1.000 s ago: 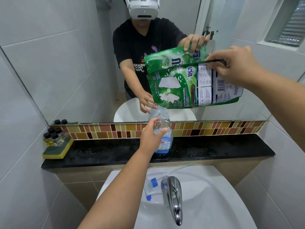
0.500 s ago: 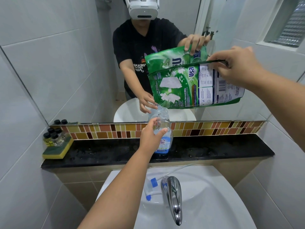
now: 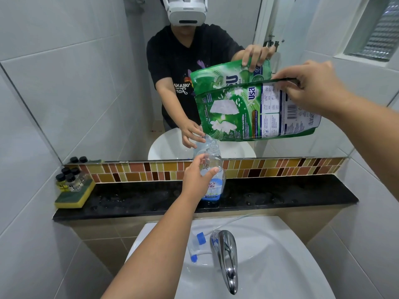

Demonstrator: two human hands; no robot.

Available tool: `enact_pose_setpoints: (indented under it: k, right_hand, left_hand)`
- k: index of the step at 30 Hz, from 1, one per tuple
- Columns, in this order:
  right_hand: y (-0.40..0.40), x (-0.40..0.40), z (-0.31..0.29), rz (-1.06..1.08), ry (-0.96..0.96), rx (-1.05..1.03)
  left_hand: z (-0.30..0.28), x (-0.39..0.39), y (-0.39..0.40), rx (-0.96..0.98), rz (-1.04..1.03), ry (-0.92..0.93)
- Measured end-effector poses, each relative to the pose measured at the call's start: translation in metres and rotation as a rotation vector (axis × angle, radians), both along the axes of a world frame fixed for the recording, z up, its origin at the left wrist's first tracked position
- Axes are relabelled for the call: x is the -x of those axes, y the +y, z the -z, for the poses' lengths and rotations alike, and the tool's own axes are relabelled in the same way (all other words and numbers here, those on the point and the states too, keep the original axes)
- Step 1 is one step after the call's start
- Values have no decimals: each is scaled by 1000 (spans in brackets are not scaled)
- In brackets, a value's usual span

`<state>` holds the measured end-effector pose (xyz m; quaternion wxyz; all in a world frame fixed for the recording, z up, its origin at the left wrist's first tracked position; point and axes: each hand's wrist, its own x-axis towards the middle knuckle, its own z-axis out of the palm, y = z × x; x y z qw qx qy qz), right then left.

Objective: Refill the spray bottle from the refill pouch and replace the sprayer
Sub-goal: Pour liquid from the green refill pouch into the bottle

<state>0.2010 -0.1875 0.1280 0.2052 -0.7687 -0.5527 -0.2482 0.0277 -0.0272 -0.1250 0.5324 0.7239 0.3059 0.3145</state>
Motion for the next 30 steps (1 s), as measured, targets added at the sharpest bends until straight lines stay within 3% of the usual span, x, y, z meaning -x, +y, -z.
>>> enact_pose_setpoints:
  k: [30]
  right_hand:
    - [3, -2, 2, 34, -25, 9]
  left_hand:
    - [5, -2, 3, 19, 3, -4]
